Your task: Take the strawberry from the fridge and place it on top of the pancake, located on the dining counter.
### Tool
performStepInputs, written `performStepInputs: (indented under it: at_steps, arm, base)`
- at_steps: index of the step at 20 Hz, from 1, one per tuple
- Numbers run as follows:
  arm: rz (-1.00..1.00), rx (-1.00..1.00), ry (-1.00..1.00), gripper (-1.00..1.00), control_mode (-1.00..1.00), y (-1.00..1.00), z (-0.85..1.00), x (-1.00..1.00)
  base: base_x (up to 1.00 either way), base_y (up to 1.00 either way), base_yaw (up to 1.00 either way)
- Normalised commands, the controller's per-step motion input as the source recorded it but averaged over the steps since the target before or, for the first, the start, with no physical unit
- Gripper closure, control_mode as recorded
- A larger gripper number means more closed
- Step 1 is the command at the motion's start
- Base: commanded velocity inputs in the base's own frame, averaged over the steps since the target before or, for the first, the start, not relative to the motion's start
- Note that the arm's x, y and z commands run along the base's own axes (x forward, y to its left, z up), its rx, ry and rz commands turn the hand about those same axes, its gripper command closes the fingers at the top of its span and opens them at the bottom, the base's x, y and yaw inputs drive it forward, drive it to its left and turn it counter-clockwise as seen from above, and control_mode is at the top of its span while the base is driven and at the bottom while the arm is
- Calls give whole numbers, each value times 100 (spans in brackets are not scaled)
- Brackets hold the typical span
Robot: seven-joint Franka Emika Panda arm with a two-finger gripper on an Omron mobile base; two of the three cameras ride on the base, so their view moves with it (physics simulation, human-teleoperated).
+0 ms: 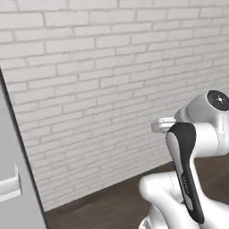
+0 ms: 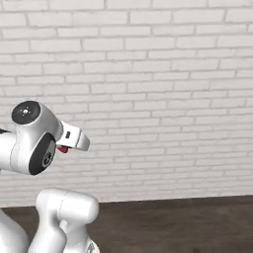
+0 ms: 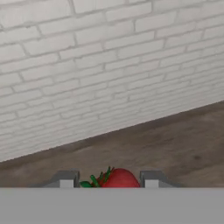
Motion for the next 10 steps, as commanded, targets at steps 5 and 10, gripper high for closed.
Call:
performStepInputs:
  at_steps: [5, 10]
  arm:
    - [0, 0, 0, 100, 100, 0, 0, 0]
    - [0, 0, 0, 100, 100, 0, 0, 0]
  base:
    - [86, -20, -57]
    - [99, -37, -47]
